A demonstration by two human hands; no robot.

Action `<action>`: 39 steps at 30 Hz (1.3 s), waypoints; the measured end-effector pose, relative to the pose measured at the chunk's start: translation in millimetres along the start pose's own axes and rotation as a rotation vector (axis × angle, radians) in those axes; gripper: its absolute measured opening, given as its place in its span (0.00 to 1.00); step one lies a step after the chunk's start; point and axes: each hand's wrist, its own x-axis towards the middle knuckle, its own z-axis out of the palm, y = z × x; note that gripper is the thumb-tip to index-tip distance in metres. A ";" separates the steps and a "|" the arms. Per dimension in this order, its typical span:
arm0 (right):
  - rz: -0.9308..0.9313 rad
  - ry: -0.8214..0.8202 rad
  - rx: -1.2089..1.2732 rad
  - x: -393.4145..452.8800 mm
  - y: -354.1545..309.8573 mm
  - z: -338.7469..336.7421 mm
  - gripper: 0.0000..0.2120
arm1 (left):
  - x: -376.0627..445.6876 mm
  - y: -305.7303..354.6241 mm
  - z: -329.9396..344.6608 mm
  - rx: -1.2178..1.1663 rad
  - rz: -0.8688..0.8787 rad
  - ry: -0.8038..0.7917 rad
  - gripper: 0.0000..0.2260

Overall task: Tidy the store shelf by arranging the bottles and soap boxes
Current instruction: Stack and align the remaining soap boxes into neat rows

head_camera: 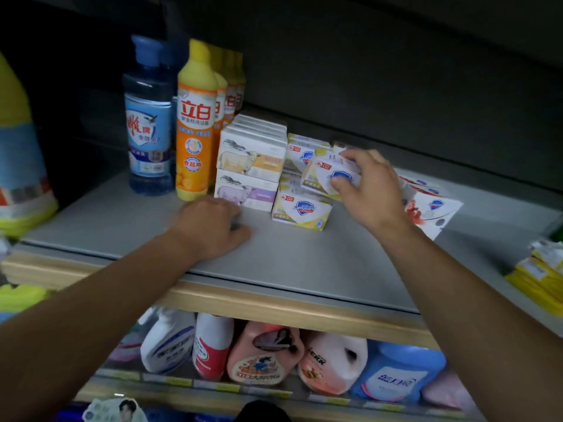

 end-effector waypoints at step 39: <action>0.009 -0.260 -0.319 153.6 83.5 28.3 0.25 | 92.6 38.1 -21.3 -0.012 0.058 0.616 0.25</action>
